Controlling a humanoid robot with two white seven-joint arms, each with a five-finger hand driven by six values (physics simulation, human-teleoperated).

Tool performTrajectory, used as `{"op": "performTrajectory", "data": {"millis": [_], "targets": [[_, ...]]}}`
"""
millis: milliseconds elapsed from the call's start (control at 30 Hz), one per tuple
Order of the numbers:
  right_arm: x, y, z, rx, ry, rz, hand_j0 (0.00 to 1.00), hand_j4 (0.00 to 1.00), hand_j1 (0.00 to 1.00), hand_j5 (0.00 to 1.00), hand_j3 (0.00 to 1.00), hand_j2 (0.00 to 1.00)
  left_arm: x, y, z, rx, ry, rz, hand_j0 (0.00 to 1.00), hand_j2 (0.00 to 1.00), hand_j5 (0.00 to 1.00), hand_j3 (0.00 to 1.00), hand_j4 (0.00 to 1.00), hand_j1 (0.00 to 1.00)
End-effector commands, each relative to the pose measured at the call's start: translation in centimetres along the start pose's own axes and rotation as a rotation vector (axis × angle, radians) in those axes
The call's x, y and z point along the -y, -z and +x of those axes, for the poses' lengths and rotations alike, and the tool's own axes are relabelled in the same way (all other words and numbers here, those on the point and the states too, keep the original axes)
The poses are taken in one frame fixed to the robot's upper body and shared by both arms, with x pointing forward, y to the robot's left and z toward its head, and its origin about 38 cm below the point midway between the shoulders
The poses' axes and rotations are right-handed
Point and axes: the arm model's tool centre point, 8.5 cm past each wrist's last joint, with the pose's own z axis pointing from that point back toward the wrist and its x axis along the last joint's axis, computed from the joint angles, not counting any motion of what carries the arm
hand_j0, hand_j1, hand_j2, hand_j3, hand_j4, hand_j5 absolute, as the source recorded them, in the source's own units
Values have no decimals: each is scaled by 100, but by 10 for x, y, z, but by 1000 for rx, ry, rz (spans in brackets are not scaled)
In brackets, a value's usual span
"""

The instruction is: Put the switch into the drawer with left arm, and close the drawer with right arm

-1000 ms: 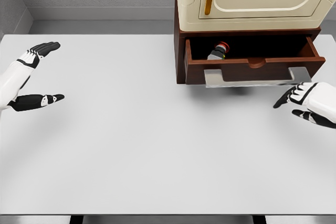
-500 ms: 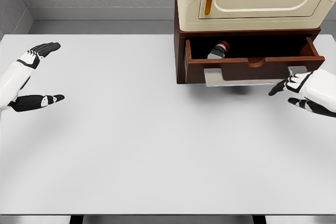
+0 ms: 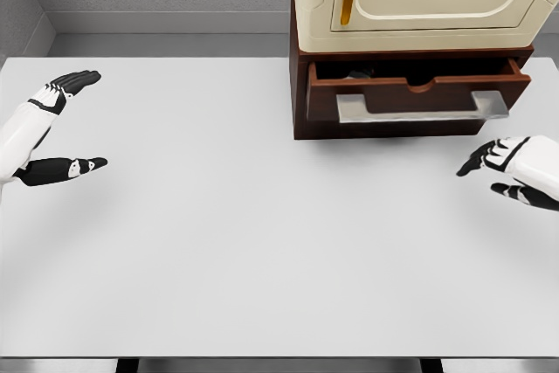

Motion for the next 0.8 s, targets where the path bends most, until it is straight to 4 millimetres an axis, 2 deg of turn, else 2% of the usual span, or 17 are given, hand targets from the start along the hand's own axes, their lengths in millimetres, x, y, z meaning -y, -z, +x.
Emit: {"op": "performTrajectory", "data": {"millis": [0, 300, 400, 767], "targets": [[2, -2, -3, -8, 1, 0, 67, 67, 67, 67, 67, 67, -1, 0, 0, 2, -5, 5, 100, 100, 100, 100, 100, 100], [3, 9, 3, 13, 12, -52, 65, 65, 65, 65, 65, 65, -1, 0, 0, 2, -5, 5, 100, 100, 100, 100, 100, 100], [5, 20, 14, 51, 11, -87, 65, 65, 65, 65, 65, 65, -1, 0, 0, 2, -5, 5, 100, 100, 100, 100, 100, 100], [1, 54, 28, 129, 15, -116, 65, 65, 65, 65, 65, 65, 0, 0, 0, 1, -6, 4, 100, 100, 100, 100, 100, 100]]}}
